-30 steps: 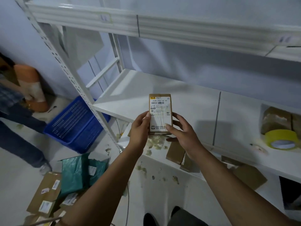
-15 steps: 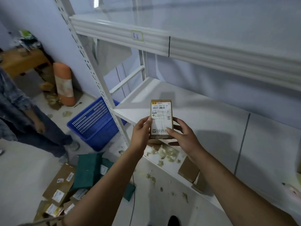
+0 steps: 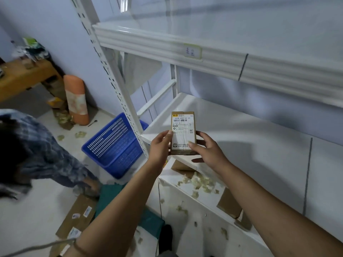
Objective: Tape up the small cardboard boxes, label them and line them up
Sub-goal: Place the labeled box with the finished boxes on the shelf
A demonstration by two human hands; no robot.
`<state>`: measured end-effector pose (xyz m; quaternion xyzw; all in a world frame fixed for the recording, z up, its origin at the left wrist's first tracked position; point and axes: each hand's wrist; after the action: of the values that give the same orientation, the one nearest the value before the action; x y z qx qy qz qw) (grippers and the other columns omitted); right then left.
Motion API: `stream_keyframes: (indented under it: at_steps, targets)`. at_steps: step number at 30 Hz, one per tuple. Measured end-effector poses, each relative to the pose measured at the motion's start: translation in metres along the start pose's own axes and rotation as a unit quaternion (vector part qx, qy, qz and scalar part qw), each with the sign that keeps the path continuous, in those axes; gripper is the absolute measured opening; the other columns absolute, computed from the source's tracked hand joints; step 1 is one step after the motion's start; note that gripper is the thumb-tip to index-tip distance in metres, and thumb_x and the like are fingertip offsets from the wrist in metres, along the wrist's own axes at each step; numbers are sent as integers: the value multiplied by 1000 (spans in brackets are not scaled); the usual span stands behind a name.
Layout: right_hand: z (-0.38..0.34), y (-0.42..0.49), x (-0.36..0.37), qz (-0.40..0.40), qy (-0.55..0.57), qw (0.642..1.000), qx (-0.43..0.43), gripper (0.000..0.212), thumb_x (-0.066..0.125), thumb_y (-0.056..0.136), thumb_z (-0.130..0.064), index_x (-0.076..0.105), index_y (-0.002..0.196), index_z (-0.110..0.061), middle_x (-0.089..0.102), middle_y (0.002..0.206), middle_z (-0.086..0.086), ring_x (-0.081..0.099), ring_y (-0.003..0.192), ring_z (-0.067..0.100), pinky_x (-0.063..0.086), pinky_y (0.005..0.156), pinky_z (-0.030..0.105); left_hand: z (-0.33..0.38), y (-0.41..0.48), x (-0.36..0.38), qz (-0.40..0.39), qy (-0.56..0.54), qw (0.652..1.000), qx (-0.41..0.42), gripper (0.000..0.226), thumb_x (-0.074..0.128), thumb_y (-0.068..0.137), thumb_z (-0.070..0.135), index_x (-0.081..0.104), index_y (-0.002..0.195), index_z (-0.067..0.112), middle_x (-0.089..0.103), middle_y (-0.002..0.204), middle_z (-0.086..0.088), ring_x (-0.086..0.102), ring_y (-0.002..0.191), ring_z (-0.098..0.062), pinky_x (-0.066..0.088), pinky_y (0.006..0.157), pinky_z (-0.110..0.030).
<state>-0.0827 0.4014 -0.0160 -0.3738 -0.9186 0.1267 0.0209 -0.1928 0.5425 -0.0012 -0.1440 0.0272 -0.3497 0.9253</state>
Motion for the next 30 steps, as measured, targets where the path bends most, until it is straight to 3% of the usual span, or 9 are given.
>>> stream_keyframes:
  at_steps: [5, 9, 14, 19, 22, 26, 30]
  targets:
    - [-5, 39, 32, 57, 12, 998, 13, 52, 71, 98, -30, 51, 146, -32, 68, 129, -5, 73, 105, 15, 66, 80, 41, 15, 51, -22, -48, 25, 999, 4, 31, 50, 110, 31, 69, 128, 14, 76, 111, -9, 75, 99, -27, 65, 73, -32]
    - [-4, 73, 54, 114, 39, 993, 19, 54, 72, 97, -23, 51, 148, -23, 61, 137, 2, 72, 107, 23, 65, 81, 37, 19, 88, -34, -84, 29, 996, -2, 32, 49, 110, 29, 65, 132, 12, 73, 114, -13, 71, 95, -23, 60, 63, -22]
    - [0, 103, 72, 178, 52, 982, 39, 58, 76, 92, -29, 53, 145, -27, 62, 136, 3, 72, 108, 26, 64, 88, 44, 11, 124, -43, -107, 20, 994, -8, 35, 53, 108, 24, 60, 141, 15, 70, 119, -12, 67, 101, -20, 59, 80, -30]
    - [-1, 125, 79, 214, 80, 971, 65, 51, 72, 97, -24, 52, 144, -25, 65, 128, 4, 72, 106, 25, 63, 91, 44, 1, 153, -46, -138, 7, 990, -17, 33, 55, 105, 20, 57, 137, 14, 68, 122, -16, 66, 110, -29, 55, 100, -46]
    - [-3, 144, 80, 216, 122, 966, 73, 47, 71, 98, -18, 55, 142, -18, 69, 122, 7, 74, 104, 28, 63, 92, 44, -4, 174, -42, -145, 13, 989, -16, 29, 54, 104, 18, 53, 132, 11, 64, 119, -14, 63, 105, -27, 53, 100, -47]
    - [-2, 178, 81, 225, 129, 963, 72, 43, 71, 96, -13, 59, 137, -15, 72, 124, 9, 75, 101, 27, 63, 91, 42, -8, 210, -33, -133, 28, 991, -4, 29, 53, 102, 13, 56, 131, 12, 68, 120, -11, 66, 113, -29, 55, 99, -47]
    - [7, 213, 81, 236, 122, 961, 84, 38, 69, 96, -13, 64, 134, -16, 72, 125, 7, 75, 103, 26, 64, 88, 41, -12, 237, -21, -130, 43, 991, -1, 27, 49, 104, 14, 52, 131, 13, 66, 116, -7, 63, 106, -21, 53, 92, -38]
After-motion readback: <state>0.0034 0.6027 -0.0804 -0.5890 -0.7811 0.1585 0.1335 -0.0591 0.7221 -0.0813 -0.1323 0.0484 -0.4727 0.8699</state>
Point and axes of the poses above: each hand's wrist, its own y-axis towards the middle knuckle, its own x-axis out of the palm, z = x × y
